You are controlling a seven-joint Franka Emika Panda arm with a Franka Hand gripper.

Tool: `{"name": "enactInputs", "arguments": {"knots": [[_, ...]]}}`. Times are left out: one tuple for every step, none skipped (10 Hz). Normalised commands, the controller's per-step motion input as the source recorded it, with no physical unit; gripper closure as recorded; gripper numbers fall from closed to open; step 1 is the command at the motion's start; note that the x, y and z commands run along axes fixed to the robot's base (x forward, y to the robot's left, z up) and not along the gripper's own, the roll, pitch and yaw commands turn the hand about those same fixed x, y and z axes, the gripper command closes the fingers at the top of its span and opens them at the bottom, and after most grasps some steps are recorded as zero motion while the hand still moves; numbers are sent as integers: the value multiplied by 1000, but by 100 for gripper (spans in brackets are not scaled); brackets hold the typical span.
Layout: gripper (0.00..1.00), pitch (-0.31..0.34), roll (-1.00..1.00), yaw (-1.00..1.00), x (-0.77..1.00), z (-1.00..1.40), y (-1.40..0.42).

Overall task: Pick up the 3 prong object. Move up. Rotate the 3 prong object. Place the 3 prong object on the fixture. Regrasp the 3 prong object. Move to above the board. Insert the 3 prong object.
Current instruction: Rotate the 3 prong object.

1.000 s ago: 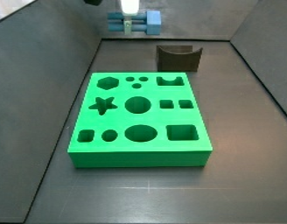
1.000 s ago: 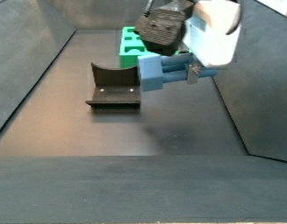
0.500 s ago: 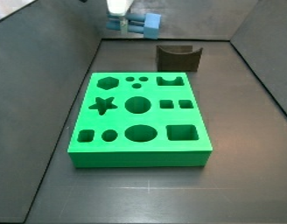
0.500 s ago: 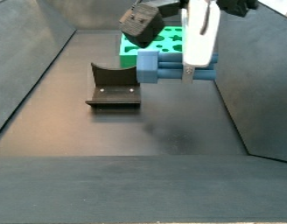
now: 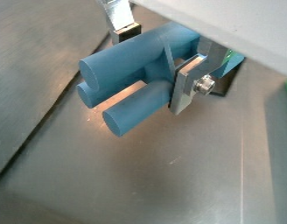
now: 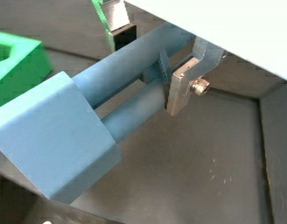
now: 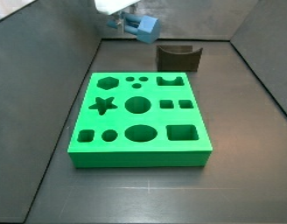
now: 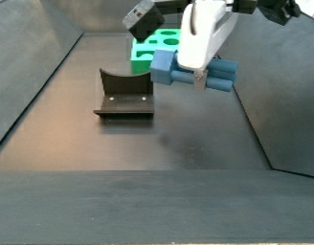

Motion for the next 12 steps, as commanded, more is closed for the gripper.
{"name": "enactInputs", "arguments": {"knots": [[100, -2, -1, -1000, 2, -9, 10], [100, -2, -1, -1000, 2, -9, 10], [100, -3, -1, -1000, 2, -9, 10], [100, -3, -1, -1000, 2, -9, 10], [100, -3, -2, -1000, 2, -9, 10], [100, -3, -2, -1000, 2, -9, 10], [100, -4, -2, -1000, 1, -9, 10], [100, -4, -2, -1000, 1, -9, 10], [100, -4, -3, -1000, 1, -9, 11], [100, -5, -3, -1000, 1, -9, 11], [100, -6, -4, -1000, 1, -9, 11], [100, -7, -5, -1000, 1, -9, 11]]}}
